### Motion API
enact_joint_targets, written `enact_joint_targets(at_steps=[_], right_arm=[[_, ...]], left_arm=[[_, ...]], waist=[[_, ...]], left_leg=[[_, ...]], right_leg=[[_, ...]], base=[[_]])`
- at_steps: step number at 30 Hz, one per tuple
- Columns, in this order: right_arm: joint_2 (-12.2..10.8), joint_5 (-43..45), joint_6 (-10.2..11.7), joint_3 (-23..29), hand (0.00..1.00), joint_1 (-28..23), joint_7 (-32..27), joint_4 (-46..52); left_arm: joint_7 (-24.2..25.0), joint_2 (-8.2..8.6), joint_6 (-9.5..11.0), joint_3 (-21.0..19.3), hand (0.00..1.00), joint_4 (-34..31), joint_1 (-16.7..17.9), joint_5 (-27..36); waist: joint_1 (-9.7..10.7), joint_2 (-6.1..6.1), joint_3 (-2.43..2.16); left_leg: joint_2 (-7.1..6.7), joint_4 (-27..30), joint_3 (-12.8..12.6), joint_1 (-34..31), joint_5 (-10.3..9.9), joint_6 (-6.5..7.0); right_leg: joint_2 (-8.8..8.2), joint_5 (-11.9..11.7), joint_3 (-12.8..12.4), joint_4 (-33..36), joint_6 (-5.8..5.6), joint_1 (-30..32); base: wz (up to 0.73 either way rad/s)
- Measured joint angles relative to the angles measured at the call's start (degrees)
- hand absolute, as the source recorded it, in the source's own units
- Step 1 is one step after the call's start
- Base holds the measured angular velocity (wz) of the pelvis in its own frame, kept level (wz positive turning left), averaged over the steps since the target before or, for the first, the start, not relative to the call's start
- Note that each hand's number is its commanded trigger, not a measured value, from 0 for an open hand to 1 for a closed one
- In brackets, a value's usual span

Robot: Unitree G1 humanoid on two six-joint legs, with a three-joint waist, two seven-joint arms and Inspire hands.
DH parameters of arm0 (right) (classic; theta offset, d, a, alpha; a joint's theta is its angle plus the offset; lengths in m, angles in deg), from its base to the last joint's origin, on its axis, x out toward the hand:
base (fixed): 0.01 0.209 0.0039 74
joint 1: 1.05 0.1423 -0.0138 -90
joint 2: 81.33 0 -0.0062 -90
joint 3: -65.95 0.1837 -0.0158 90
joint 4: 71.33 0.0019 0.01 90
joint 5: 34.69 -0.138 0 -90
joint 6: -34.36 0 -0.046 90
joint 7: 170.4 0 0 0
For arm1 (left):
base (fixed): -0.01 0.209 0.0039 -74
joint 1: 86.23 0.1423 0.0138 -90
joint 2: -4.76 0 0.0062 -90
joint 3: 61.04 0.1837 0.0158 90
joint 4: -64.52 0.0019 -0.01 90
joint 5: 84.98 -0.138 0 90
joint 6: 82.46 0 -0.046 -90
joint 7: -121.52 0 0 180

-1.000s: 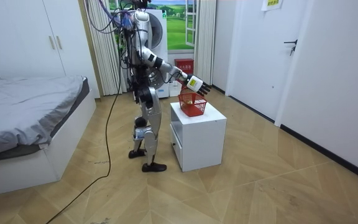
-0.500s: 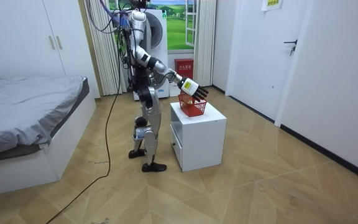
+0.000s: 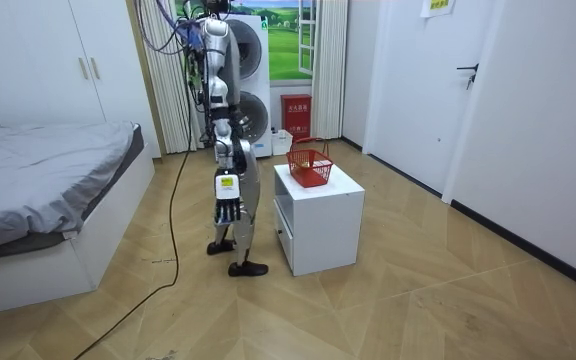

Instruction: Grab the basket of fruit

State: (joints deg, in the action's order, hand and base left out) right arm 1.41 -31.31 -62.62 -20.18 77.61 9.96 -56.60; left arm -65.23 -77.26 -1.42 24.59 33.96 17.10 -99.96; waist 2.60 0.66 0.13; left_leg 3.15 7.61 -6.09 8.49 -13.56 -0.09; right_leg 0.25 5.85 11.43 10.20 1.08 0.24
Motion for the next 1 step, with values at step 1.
enact_joint_targets(at_steps=[1], right_arm=[[-0.2, 0.4, -0.6, 0.0, 0.00, 0.1, 0.1, -0.1]], left_arm=[[0.0, 0.04, -0.1, 0.0, 0.00, 0.1, 0.0, -0.5]], waist=[[0.2, 0.02, 0.04]], left_leg=[[0.01, 0.0, 0.0, 0.0, -0.1, -0.01]], right_leg=[[-0.02, 0.2, 0.0, 0.2, -0.02, 0.0]], base=[[0.00]])
